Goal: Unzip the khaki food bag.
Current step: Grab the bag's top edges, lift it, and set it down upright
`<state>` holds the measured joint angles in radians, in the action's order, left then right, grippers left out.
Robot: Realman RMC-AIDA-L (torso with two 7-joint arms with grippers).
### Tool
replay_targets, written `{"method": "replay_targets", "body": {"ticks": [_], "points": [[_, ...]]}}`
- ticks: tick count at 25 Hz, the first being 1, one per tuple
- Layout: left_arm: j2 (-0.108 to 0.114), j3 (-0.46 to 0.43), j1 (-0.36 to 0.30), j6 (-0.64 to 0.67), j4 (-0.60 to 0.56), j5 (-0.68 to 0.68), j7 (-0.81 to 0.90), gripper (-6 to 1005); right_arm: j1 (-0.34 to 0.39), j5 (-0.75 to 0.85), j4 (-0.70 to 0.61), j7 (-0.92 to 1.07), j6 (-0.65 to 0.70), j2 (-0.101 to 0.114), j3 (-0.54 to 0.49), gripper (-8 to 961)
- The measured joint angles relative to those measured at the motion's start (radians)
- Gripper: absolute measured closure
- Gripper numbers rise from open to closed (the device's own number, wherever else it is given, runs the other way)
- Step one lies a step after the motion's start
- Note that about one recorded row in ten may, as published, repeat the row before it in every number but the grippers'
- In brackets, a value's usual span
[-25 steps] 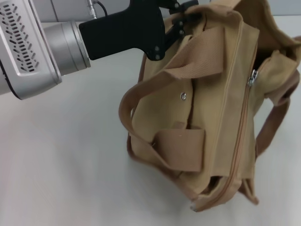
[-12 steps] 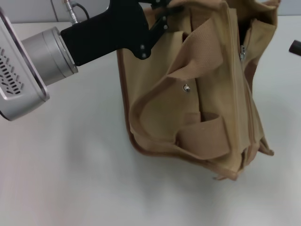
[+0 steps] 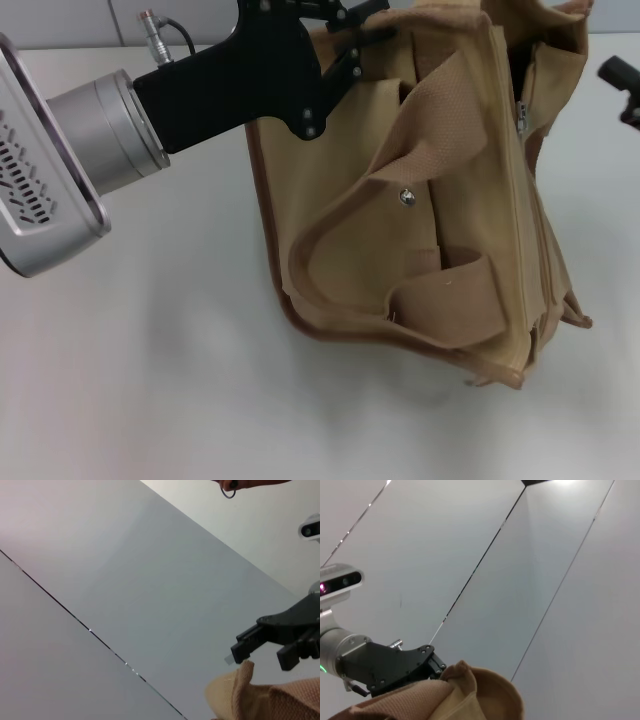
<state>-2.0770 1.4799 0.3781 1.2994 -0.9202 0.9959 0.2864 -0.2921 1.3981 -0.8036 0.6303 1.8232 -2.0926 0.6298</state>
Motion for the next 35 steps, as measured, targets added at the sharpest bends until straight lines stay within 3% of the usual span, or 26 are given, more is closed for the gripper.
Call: {"method": "replay_targets", "body": {"ticks": [10, 18, 28, 35], "points": [[0.000, 0.014, -0.010, 0.003, -0.011, 0.000, 0.001, 891, -0.041, -0.001, 0.088, -0.064, -0.082, 0.000, 0.103, 261], [0.002, 0.016, -0.011, -0.002, -0.014, 0.000, 0.004, 890, 0.023, 0.014, -0.048, 0.134, -0.106, 0.008, 0.207, 260], [0.000, 0.020, 0.001, -0.011, -0.014, 0.000, 0.008, 889, 0.087, 0.133, -0.188, 0.307, -0.099, 0.007, 0.212, 260], [-0.002, 0.030, -0.001, -0.011, -0.014, 0.000, 0.006, 888, 0.104, -0.043, -0.155, 0.269, -0.104, 0.005, 0.203, 260]]}}
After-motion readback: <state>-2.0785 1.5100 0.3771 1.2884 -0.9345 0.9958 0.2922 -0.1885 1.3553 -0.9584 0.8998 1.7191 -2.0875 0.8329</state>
